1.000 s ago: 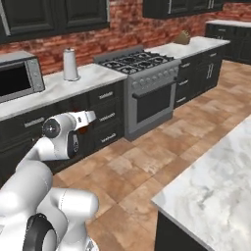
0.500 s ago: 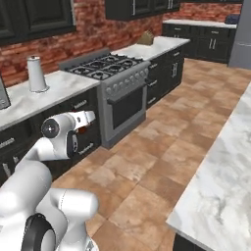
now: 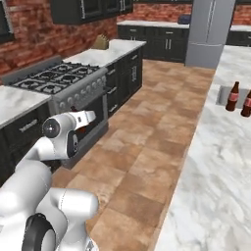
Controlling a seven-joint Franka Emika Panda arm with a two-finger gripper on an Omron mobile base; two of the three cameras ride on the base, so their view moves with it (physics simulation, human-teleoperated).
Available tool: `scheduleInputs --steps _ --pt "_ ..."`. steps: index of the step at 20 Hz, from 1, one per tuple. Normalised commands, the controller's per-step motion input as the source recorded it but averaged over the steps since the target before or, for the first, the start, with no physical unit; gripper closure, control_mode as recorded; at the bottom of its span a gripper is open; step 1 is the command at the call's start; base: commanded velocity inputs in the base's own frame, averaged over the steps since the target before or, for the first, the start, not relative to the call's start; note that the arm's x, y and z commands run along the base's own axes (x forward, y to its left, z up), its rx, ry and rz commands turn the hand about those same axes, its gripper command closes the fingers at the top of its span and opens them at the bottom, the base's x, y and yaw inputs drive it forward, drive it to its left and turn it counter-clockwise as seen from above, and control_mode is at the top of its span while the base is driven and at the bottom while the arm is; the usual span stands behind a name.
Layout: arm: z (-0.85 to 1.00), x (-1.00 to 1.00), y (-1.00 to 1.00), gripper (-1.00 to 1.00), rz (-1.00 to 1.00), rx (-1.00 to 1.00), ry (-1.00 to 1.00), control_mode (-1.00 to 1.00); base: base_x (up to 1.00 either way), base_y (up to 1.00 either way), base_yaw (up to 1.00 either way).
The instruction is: Place the large bottle from the dining counter next to the other large bottle outside the sink, and place the small bottle from the dining counter next to the other small bottle inside the sink.
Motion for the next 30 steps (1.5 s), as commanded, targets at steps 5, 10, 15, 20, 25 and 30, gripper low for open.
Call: scheduleInputs --steps 5,10,15,20,25,30 --pt "0.00 0.00 0.00 1.00 0.00 0.00 0.00 1.00 1.00 0.13 -0.36" --pt "0.00 0.00 0.00 1.00 0.00 0.00 0.00 1.00 1.00 0.19 -0.36" --pt "0.00 0.00 0.00 1.00 0.00 0.00 0.00 1.00 0.93 0.33 -0.38" --pt "0.00 0.00 0.00 1.00 0.00 0.00 0.00 1.00 0.70 0.52 -0.42" --pt "0.00 0.00 0.00 1.00 0.00 0.00 0.00 1.00 0.50 0.62 -0.46" --pt "0.00 0.00 0.00 1.00 0.00 0.00 0.00 1.00 0.35 0.64 -0.50"
